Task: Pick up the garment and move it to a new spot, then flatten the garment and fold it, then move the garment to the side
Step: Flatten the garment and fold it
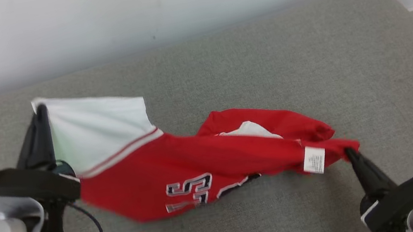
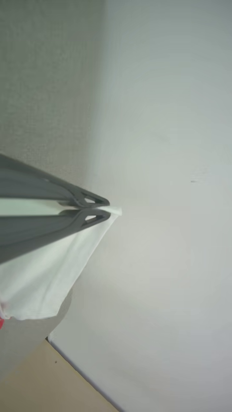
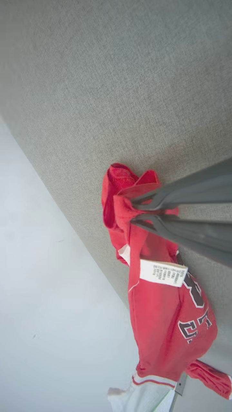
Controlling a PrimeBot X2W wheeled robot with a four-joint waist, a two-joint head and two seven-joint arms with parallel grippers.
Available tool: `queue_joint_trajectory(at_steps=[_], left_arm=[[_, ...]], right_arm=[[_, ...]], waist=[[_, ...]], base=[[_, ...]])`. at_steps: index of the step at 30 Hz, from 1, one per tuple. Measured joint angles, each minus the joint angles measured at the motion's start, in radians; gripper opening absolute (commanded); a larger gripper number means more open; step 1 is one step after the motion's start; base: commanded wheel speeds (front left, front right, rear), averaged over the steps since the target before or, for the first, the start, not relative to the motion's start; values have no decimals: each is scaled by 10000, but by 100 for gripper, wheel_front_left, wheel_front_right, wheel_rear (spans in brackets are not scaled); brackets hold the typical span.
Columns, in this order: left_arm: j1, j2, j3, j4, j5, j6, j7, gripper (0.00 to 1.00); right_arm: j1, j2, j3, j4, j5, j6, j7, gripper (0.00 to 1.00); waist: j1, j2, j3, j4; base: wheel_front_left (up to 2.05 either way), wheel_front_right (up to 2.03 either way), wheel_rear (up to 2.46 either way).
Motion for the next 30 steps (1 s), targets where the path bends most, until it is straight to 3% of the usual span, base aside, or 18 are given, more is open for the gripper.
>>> queue_joint_trajectory(at_steps=[3, 8, 17, 30], left_arm=[[-284, 255, -102, -698, -360, -2, -46, 0], [-858, 564, -167, -1553, -788, 0, -71, 0], [-1994, 736, -435, -2148, -1174, 0, -169, 0], [-3661, 667, -525, -2090, -1522, -2, -378, 0]], right_arm=[[-376, -2, 15, -316, 662, 0, -387, 0], [-1144, 0, 52, -813, 834, 0, -541, 0], [-2743, -36, -44, -1509, -10, 0, -25, 0], [-4603, -894, -77, -1691, -1001, 0, 194, 0]], waist=[[0, 0, -178, 78], [0, 0, -431, 177], [0, 0, -771, 243], [0, 0, -999, 232]], base=[[0, 0, 0], [0, 0, 0], [0, 0, 0], [0, 0, 0]])
